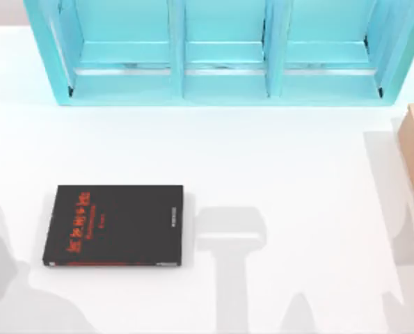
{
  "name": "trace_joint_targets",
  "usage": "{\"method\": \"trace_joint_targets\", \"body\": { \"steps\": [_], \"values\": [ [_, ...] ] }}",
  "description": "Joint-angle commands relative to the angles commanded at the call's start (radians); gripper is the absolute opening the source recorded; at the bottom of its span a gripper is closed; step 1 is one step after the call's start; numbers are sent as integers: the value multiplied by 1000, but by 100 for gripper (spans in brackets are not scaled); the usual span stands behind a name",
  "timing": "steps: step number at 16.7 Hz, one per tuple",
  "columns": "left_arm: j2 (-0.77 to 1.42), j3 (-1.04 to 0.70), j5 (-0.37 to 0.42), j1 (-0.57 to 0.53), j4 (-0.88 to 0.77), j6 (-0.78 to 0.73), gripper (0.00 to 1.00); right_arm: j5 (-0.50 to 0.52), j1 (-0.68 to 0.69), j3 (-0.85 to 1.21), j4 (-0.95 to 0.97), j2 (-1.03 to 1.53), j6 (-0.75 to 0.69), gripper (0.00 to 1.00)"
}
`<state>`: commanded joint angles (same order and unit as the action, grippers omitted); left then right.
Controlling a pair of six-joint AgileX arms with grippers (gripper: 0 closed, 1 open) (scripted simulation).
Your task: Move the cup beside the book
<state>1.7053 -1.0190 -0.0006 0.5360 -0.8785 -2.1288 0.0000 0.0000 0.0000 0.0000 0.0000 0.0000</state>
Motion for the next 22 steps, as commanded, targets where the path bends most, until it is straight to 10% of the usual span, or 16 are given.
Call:
{"method": "trace_joint_targets", "body": {
  "steps": [7,20,22],
  "values": [
    [20,46,0,2,60,-3,100,0,0,0,0,0,0,100],
    [20,46,0,2,60,-3,2,0,0,0,0,0,0,100],
    [20,46,0,2,60,-3,0,0,0,0,0,0,0,100]
  ]
}}
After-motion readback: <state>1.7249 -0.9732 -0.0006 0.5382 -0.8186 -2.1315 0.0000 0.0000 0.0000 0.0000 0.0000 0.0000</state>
